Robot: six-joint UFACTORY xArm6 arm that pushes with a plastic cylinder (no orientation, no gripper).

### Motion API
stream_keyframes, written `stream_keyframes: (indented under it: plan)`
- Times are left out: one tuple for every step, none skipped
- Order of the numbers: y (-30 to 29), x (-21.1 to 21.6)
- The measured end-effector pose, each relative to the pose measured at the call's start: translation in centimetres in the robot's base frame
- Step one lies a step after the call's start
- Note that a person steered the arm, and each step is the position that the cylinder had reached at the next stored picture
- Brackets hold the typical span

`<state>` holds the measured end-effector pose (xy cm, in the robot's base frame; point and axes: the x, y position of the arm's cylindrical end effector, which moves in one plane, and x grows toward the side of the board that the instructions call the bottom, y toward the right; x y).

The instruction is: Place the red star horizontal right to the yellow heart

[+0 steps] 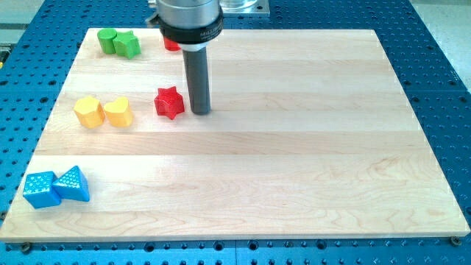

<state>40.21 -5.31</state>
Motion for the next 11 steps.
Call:
stream_keyframes:
  plan:
    - [0.1,-1.8]
    - [0.8,-2.5]
    - [-0.7,-1.9]
    - [-0.7,-2.2]
    - [-0.9,-2.3]
    - [-1.4,-2.3]
    - [-2.4,-2.3]
    - [-3.1,-0.6]
    - [-3.2,7.1]
    - [-5.4,7.7]
    - [-6.0,4.4]
